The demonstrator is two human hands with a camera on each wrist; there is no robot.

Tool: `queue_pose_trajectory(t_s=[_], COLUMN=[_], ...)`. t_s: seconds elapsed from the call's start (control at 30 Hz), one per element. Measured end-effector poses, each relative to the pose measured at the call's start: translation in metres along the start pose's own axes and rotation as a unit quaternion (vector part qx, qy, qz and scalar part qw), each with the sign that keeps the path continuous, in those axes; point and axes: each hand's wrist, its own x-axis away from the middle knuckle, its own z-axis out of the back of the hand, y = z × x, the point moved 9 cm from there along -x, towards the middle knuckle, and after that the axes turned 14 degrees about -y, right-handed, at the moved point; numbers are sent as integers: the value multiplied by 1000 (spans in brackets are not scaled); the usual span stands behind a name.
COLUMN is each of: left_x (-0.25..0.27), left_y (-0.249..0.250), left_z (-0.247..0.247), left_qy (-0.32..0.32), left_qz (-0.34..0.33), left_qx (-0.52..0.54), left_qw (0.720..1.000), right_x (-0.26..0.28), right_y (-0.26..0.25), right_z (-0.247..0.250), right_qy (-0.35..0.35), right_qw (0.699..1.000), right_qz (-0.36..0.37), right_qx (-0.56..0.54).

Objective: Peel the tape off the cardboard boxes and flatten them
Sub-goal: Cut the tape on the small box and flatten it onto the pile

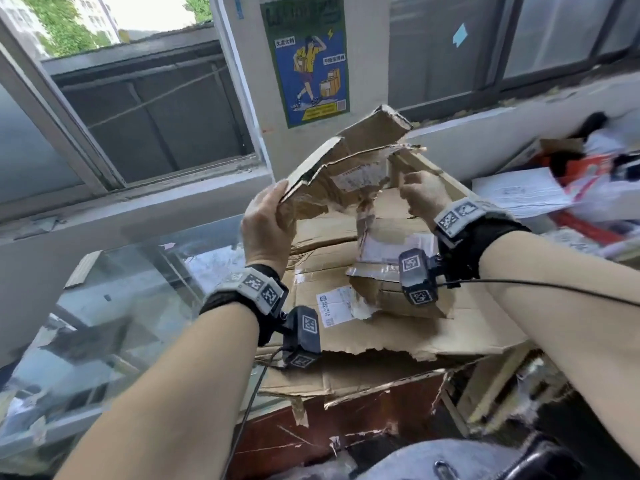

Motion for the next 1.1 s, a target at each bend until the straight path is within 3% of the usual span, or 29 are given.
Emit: queue_pose_trajectory(t_s=[0.07, 0.2, 0.33, 0.4, 0.53, 0.6, 0.63, 0.67, 0.7, 0.73, 0.77, 0.8, 0.9, 0.97, 1.0, 1.07, 1.1], left_x=[9, 27, 33, 36, 53, 65, 69, 71, 70, 66, 61, 56, 43, 42, 45, 59, 67], left_y=[2, -7, -13, -10, -22, -26, -26, -25, -24, -21, -19, -18, -13, -9, -9, -17, -23], left_z=[-30, -76, -92, -96, -113, -124, -127, -129, -128, -124, -118, -112, -100, -101, -105, -117, -122], left_qy=[-53, -154, -209, -260, -402, -459, -475, -476, -464, -437, -400, -363, -288, -295, -318, -380, -405], left_qz=[-34, -31, -6, 18, 88, 99, 96, 93, 92, 94, 96, 97, 86, 66, 53, 43, 48], left_qx=[-17, -30, -52, -58, -94, -137, -154, -161, -157, -148, -143, -141, -126, -139, -159, -195, -203], left_qw=[998, 987, 977, 964, 907, 872, 861, 859, 867, 882, 900, 916, 945, 943, 933, 903, 890], right_x=[6, 25, 38, 51, 67, 46, 42, 57, 60, 48, 38, 42, 43, 33, 34, 51, 57], right_y=[10, 50, 76, 74, 99, 118, 120, 121, 103, 97, 96, 91, 86, 87, 85, 77, 78], right_z=[-7, -46, -63, -65, -81, -96, -98, -80, -63, -73, -94, -113, -142, -149, -152, -158, -158], right_qy=[-58, -226, -276, -297, -358, -316, -298, -289, -201, -191, -226, -286, -339, -331, -320, -341, -356], right_qw=[986, 935, 925, 905, 825, 812, 774, 719, 714, 724, 720, 740, 786, 826, 830, 806, 789], right_qz=[-33, -119, -184, -191, -243, -242, -221, -295, -317, -249, -164, -118, -49, 13, 42, 67, 39], right_qx=[154, 247, 185, 236, 364, 427, 513, 559, 591, 614, 635, 597, 516, 456, 456, 478, 499])
